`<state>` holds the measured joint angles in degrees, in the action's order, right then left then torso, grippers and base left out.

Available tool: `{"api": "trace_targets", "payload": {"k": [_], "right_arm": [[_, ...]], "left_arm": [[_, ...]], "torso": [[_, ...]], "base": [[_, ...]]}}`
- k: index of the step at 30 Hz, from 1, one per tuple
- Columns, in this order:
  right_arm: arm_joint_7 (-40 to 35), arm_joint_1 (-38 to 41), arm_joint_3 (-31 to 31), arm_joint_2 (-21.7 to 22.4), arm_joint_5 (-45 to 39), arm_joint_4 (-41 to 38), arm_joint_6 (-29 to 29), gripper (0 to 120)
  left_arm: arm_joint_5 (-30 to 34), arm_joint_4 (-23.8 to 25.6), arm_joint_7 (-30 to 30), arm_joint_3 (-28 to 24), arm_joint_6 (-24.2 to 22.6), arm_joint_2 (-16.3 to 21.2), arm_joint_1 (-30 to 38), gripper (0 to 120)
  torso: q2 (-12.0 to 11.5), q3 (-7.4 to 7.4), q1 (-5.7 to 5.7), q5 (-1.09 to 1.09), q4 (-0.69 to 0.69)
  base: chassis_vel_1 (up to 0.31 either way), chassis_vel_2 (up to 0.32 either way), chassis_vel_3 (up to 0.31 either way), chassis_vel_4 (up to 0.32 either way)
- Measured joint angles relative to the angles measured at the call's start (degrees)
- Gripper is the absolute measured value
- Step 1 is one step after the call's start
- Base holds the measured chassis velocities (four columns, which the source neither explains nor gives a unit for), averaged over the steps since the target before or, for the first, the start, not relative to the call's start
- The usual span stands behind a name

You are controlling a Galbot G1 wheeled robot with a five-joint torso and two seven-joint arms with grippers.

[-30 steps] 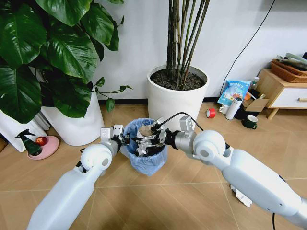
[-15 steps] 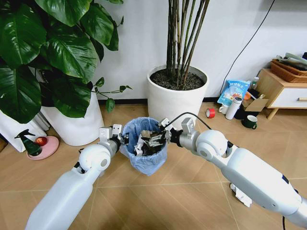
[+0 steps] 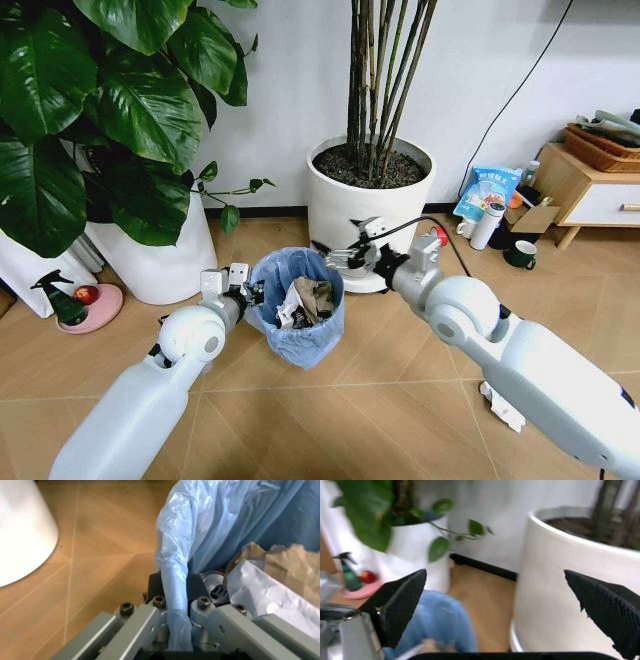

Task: Pick up the trash bin and place the garbage on the floor into it.

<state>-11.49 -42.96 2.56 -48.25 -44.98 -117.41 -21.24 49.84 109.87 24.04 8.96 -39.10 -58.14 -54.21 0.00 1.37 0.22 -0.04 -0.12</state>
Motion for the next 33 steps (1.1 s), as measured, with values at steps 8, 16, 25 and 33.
{"api": "trace_targets", "payload": {"k": [8,16,25,33], "right_arm": [[-1.9,-8.7,-6.6,-0.4,5.0,-1.2,-0.2,100],[1.5,-33.5,-28.2,-3.9,14.6,-1.9,1.5,100],[5.8,-40.8,-36.0,-6.2,17.4,0.0,4.2,100],[6.4,-42.7,-38.7,-7.5,17.3,3.2,5.0,100]], "left_arm": [[-0.7,1.6,0.1,1.0,0.4,0.7,-1.9,0],[-1.5,2.7,0.1,1.1,1.2,1.5,-3.0,0],[-1.6,2.9,0.0,0.7,1.4,1.7,-3.1,0],[-1.6,3.3,0.0,0.7,1.5,1.8,-3.5,0]], "torso": [[0.0,0.0,0.0,0.03,0.01],[0.0,-0.01,-0.01,0.01,-0.04],[0.0,0.0,0.0,0.0,0.0],[0.0,0.0,-0.01,0.0,-0.01]], "base": [[0.0,0.0,0.0,0.0],[0.0,0.0,0.0,0.0],[0.0,0.0,0.0,0.0],[-0.117,-0.13,0.126,0.117]]}}
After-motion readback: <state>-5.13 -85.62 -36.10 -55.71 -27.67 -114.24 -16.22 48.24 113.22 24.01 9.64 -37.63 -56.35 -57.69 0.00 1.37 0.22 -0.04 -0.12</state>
